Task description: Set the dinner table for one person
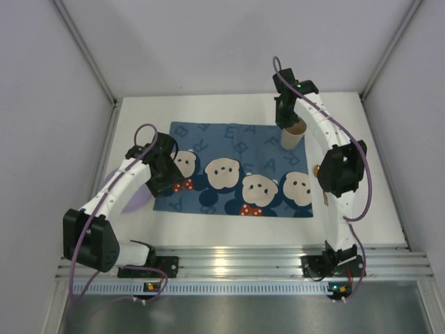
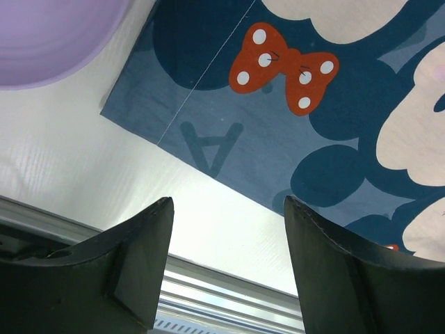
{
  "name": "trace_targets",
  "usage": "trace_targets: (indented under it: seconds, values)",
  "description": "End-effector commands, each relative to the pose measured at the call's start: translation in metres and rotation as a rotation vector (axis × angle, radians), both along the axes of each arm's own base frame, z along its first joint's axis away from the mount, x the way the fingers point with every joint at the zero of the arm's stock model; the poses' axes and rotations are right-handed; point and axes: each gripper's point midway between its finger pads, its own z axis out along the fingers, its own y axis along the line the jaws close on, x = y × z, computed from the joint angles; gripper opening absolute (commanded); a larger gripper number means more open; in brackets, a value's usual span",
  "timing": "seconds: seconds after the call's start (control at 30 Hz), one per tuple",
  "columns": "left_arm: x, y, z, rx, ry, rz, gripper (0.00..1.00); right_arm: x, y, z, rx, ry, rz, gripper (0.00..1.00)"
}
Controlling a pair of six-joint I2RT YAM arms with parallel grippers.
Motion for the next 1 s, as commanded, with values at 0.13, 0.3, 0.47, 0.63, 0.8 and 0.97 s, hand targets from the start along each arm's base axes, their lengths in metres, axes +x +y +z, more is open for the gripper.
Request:
trace_targets:
  seconds: [0.13,0.3,0.47,0.63,0.8,0.97]
  values:
    - [-0.010,0.013,0.019,0.039,-0.041,0.027,0.70,0.008,0.017,-0.020,0.021,-0.021,0.027,0.13]
    - [-0.013,0.027,0.021,0.067,-0.039,0.080,0.74,0.005,0.019,-0.017,0.025,-0.018,0.039,0.45]
    - [-0.012,0.062,0.024,0.164,-0.016,0.106,0.76,-0.001,0.018,0.001,0.043,-0.037,0.045,0.66]
    - [0.010,0.090,0.023,0.297,0.006,0.059,0.77,-0.023,0.015,0.039,0.078,-0.088,0.049,0.70]
    - [0.032,0.111,-0.007,0.338,0.065,0.041,0.76,-0.058,0.007,0.067,0.125,-0.116,0.037,0.70]
    - [0.045,0.124,-0.036,0.367,0.129,0.022,0.72,-0.096,-0.007,0.080,0.144,-0.149,0.043,0.70]
